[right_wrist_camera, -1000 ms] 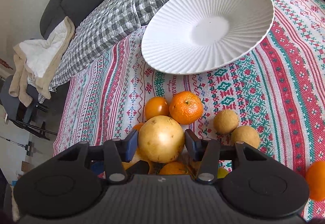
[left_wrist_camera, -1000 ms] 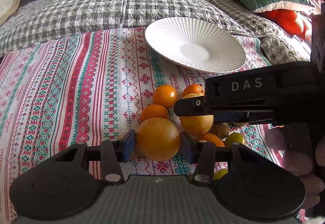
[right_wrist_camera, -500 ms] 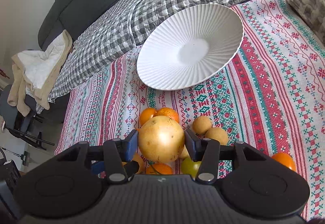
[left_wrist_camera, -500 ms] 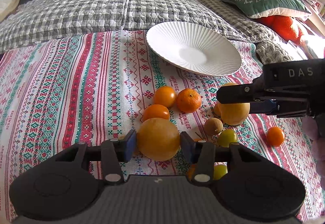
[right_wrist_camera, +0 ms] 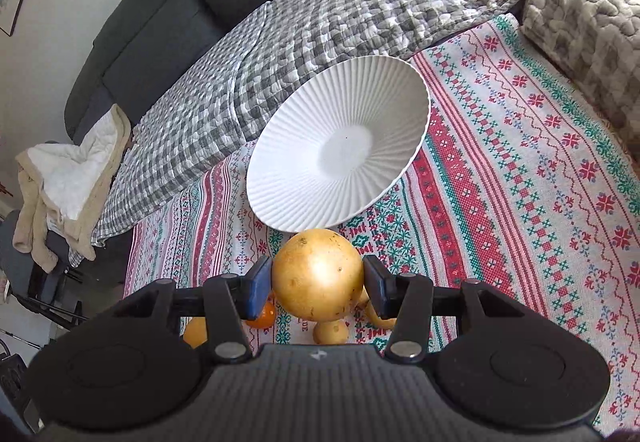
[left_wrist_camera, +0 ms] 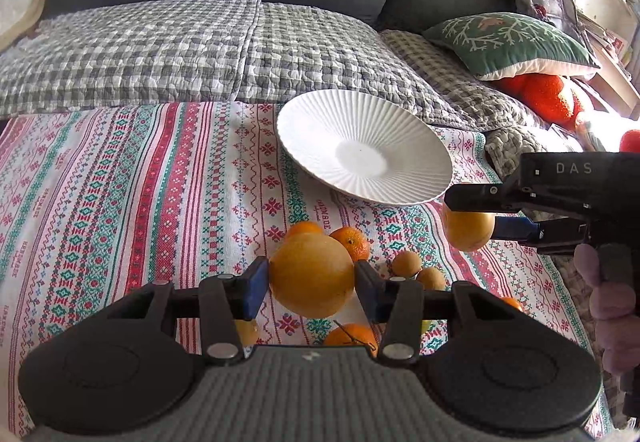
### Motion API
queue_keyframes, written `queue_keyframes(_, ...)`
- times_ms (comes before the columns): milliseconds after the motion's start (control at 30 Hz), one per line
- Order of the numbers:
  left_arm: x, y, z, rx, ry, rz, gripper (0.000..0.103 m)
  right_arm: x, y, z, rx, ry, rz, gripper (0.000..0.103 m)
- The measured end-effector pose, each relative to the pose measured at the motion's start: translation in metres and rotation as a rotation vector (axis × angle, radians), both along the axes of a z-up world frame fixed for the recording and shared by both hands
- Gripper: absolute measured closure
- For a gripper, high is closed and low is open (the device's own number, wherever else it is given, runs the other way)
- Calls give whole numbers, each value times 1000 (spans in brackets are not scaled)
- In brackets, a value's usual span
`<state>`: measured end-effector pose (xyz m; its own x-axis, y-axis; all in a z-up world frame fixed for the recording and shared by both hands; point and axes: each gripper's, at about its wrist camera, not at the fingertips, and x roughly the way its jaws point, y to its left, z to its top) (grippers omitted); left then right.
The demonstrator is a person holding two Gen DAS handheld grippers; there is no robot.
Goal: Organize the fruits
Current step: 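Carry both fruits into the white bowl and open both tools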
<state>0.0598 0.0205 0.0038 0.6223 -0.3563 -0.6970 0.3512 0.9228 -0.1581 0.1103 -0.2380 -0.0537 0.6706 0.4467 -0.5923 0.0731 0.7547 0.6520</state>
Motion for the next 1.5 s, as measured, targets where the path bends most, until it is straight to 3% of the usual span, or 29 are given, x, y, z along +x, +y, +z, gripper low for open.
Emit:
queue_keyframes(200,27,-31,9,24,-53,-62,61,11,-14,4,-21,-52,-47,58)
queue_keyframes(367,56,-58,1,48,-78,-107,61,32,-18,1,-94,-78,-43,58)
queue_keyframes(833,106,-87,-23,106,-79,-147,61,65,-14,-10,-211,-93,-6,58)
queue_keyframes(1500,122,-111,-31,187,-121,-199,60,82,-15,-17,-166,-60,3,57)
